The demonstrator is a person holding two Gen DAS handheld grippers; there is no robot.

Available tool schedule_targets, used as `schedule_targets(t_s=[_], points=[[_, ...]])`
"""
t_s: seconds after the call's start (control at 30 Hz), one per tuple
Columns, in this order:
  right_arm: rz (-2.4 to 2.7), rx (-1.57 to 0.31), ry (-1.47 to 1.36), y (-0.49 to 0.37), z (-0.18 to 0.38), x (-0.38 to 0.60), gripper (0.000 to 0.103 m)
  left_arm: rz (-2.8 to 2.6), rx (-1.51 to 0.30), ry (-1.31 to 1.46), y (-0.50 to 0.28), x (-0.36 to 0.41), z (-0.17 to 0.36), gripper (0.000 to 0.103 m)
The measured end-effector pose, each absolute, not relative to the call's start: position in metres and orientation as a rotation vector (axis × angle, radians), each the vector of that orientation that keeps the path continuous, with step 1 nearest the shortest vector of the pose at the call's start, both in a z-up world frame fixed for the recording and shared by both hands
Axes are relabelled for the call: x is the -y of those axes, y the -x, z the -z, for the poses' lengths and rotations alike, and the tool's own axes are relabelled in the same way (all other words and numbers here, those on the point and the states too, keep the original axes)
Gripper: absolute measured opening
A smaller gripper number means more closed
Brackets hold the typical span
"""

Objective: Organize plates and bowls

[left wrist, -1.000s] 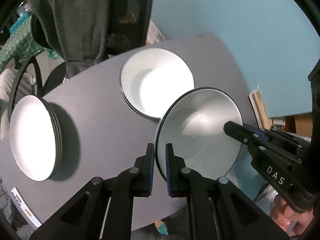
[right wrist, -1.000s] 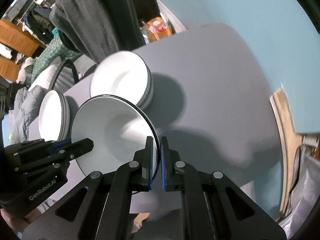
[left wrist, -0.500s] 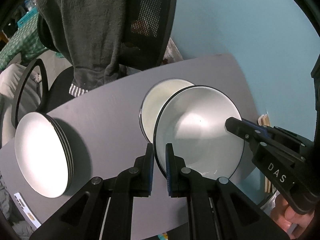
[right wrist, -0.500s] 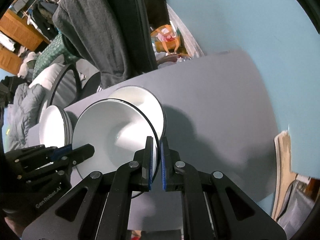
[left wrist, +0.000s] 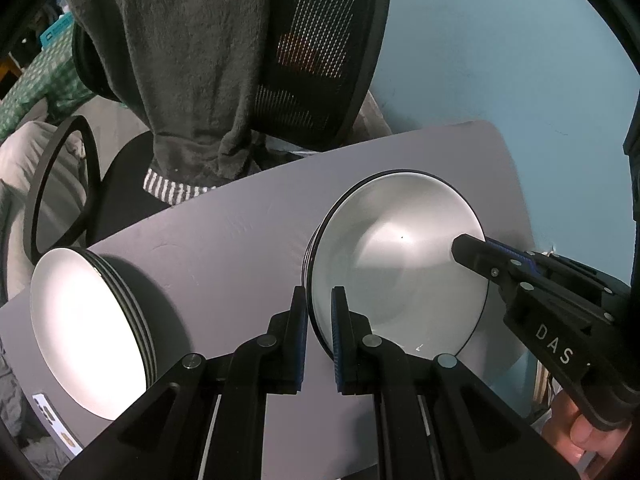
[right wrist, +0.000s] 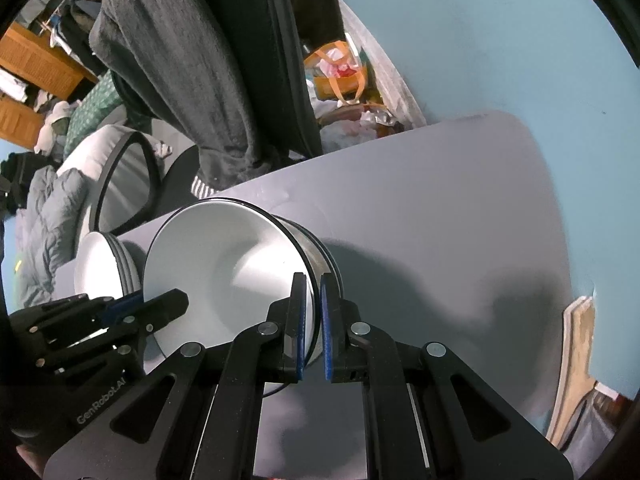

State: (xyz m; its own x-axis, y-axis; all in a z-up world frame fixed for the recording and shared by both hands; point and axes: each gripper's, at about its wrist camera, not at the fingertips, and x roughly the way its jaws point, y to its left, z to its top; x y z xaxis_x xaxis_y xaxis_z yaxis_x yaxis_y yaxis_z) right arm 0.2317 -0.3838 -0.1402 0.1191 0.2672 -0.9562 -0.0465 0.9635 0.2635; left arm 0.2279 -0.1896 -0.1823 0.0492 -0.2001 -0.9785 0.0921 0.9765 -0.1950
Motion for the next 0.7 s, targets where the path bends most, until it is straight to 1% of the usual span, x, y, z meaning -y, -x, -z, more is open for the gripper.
schedule_targets(t_s=[0.2,0.57,0.63,0.7], points=[[-0.23,-1.453,-0.162,-0.2362,0.1474,0.3825,0.007,0.221,-1.521,0.056,-0.2284,0.1944,0.1919,0.009],[-0.235,-1.451,-0.139,-0.2339,0.1483,0.3837,0.009,0.236,-1.508,0.024,-0.2297,0.1962,0.1892,0.01],[-0.235,-1.452,-0.136,-0.2347,0.1486,0.3831,0.009,0.231,-1.51,0.012,-0.2295,0.1952,0.1899,0.014],[-0.234,-1.454,-0.131,-0.2353,0.148,0.3824,0.009,0.224,-1.509,0.014,-0.2292,0.1928,0.1893,0.02]])
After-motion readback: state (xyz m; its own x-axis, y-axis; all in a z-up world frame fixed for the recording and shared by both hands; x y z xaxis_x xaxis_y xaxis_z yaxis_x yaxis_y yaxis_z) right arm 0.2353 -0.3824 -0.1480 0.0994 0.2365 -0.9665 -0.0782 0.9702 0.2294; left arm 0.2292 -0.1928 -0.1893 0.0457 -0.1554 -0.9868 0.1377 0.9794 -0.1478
